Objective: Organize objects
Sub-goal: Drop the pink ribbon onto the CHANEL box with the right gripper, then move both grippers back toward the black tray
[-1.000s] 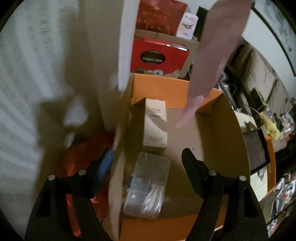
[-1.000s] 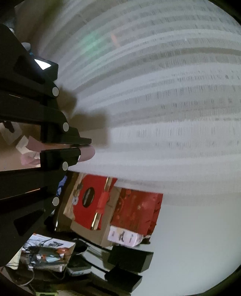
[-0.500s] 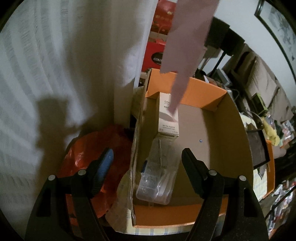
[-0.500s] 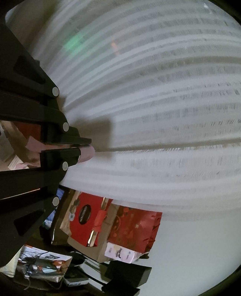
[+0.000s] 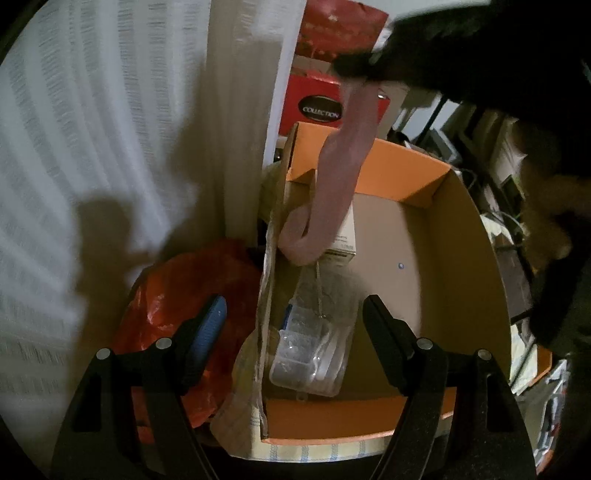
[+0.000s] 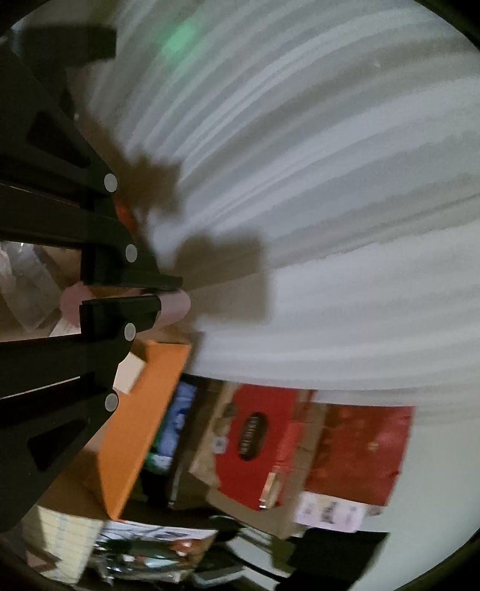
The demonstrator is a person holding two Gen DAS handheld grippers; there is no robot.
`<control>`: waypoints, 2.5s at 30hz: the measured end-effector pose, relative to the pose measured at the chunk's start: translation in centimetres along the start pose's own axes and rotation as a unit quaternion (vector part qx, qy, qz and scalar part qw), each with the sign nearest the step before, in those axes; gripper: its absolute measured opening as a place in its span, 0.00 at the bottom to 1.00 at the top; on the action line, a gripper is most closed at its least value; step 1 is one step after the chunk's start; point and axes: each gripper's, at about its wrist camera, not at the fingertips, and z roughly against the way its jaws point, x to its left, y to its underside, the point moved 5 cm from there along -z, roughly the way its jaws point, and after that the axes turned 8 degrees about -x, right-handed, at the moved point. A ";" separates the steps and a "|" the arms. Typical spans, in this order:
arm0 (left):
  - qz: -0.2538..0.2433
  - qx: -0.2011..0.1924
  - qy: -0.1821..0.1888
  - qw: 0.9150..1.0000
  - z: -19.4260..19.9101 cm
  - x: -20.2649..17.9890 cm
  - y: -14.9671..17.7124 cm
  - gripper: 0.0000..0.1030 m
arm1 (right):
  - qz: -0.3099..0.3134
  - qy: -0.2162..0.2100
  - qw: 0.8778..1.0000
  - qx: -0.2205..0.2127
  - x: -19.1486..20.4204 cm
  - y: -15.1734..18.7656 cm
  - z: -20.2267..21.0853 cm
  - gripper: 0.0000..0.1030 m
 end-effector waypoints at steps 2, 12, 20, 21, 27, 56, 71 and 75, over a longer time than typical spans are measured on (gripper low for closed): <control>-0.003 0.001 0.000 1.000 -0.1 -0.2 0.1 0.71 | 0.003 0.005 1.000 0.010 -0.1 0.7 -0.8 0.03; -0.008 0.004 0.005 1.000 -0.3 -1.2 0.2 0.71 | 0.001 0.019 0.995 0.099 -1.4 3.9 -3.0 0.31; -0.019 0.004 0.008 1.000 0.0 -2.3 0.3 0.71 | -0.020 0.000 0.992 0.124 -2.9 5.1 0.2 0.43; -0.020 0.004 0.008 1.000 0.0 -2.5 0.3 0.71 | -0.023 -0.003 0.992 0.120 -3.0 4.9 1.0 0.44; -0.030 0.004 0.016 0.999 0.5 -4.5 0.2 0.71 | -0.035 -0.006 0.995 0.091 -3.9 4.3 5.7 0.51; -0.078 -0.038 0.066 0.994 2.2 -17.1 -1.2 1.00 | -0.092 0.192 0.977 0.029 -19.7 14.0 23.5 0.80; -0.101 -0.002 0.091 0.991 -2.0 -26.6 1.9 0.98 | -0.122 0.281 0.950 0.053 -27.5 21.6 26.8 0.80; -0.122 0.005 0.070 0.990 -3.7 -28.1 2.7 0.86 | -0.128 0.284 0.948 0.063 -28.7 22.9 26.7 0.74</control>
